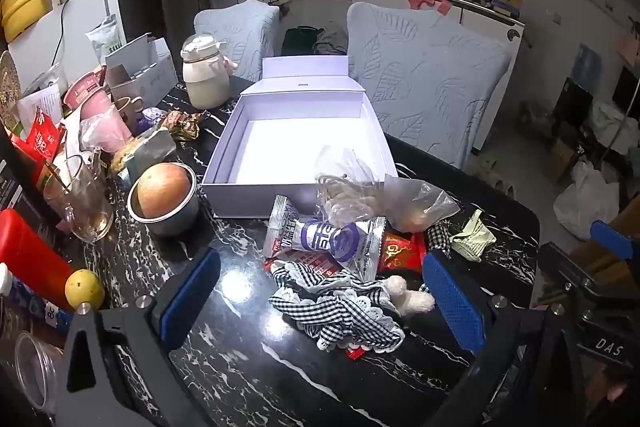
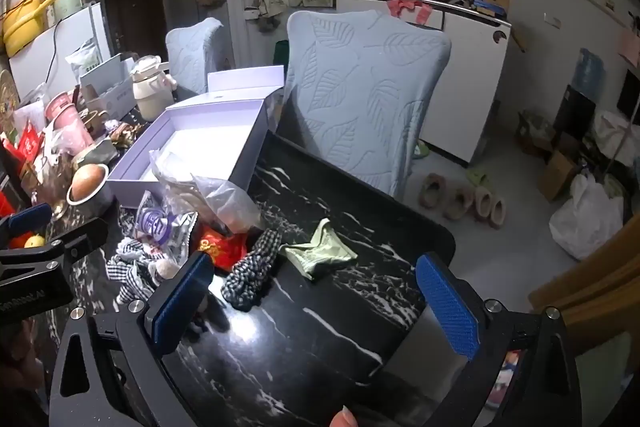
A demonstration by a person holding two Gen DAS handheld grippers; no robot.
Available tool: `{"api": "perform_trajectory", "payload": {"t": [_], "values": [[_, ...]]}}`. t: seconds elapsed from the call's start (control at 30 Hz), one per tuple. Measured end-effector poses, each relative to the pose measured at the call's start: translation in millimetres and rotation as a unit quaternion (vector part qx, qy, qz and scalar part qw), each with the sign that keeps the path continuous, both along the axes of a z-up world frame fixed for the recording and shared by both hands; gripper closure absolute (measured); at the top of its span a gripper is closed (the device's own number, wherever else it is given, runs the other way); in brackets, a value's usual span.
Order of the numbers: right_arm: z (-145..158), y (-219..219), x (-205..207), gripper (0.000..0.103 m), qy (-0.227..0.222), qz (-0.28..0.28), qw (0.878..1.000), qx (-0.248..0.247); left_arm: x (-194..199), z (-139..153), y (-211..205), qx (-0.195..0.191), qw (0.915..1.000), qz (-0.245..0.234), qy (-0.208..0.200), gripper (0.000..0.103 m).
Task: Organize soft objects
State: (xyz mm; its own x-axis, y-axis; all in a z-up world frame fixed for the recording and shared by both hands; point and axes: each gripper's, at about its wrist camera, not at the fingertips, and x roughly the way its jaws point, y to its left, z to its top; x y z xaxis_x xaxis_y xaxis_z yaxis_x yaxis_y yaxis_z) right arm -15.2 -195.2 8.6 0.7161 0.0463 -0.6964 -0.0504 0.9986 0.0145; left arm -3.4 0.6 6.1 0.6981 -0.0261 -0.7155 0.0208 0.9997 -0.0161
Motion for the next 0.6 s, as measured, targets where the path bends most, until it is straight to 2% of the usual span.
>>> {"api": "perform_trajectory", "payload": {"t": [0.6], "values": [[2.3,-0.9,-3.9,0.0,-0.003,-0.004,1.0,-0.001,-6.0,6.8,-3.0,0.001,0.9999,-0.005,-0.01,0.0]]}}
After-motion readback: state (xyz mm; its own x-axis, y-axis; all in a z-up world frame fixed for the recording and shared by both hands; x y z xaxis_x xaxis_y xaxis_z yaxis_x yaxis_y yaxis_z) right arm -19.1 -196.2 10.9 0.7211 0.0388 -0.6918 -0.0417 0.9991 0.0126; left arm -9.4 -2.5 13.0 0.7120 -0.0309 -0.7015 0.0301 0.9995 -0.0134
